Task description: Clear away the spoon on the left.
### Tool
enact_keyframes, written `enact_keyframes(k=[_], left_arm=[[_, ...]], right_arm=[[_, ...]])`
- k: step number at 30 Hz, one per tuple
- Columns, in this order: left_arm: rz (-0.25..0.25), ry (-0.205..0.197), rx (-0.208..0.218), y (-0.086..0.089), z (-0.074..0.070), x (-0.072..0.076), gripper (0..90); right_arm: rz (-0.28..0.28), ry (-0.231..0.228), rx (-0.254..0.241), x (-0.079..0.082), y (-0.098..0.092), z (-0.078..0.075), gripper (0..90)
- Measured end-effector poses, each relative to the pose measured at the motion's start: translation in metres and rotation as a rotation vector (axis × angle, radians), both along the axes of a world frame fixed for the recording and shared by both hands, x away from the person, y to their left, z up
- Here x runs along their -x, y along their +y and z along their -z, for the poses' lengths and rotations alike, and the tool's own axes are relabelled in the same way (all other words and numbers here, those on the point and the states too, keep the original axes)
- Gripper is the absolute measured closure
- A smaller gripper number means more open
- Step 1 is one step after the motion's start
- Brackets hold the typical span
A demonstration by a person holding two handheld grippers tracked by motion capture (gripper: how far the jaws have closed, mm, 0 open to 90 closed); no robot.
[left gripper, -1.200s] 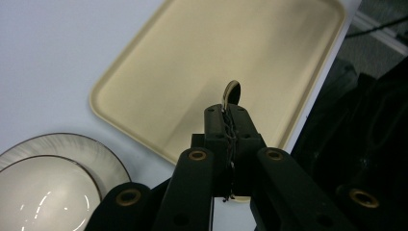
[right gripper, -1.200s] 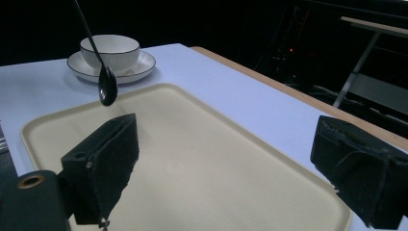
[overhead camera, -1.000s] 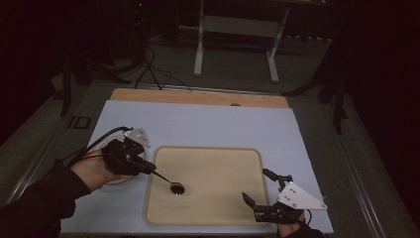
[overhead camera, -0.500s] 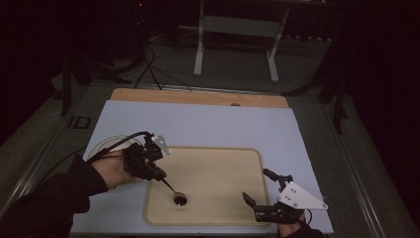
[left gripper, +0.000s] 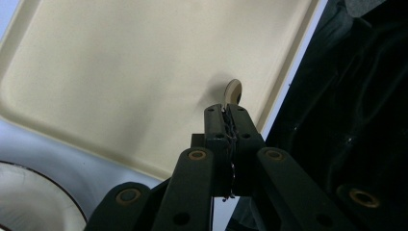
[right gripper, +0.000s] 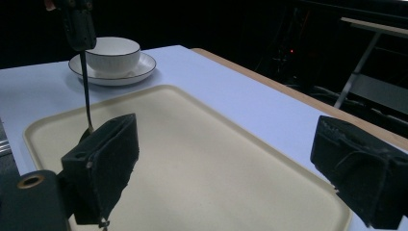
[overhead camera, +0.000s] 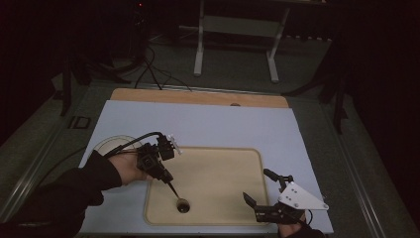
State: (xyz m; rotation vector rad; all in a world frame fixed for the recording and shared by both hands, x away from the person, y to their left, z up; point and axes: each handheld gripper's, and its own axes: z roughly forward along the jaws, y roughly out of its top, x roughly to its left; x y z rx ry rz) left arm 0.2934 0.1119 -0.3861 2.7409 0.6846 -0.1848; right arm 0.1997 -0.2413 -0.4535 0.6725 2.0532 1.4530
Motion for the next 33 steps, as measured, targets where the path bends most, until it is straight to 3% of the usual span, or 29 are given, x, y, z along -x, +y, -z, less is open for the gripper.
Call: enact_keyframes(k=[7,13,19,33], left_arm=[[-0.007,-0.016,0.021,-0.006,0.003,-0.011,87.3],[-0.018,-0.01,0.057,-0.012,0.009,-0.024,85.7],[-0.025,-0.031,0.093,-0.017,0.015,-0.034,84.9],[-0.113,-0.026,0.197,-0.021,0.042,-0.059,84.4]], right_arm=[[-0.002,0.001,-0.001,0.0,0.0,0.0,9.8],[-0.002,0.0,-0.001,0.0,0.0,0.0,9.8],[0.0,0.004,-0.001,-0.001,-0.001,0.0,9.8],[-0.001,0.007,-0.004,-0.001,-0.002,0.001,9.8]])
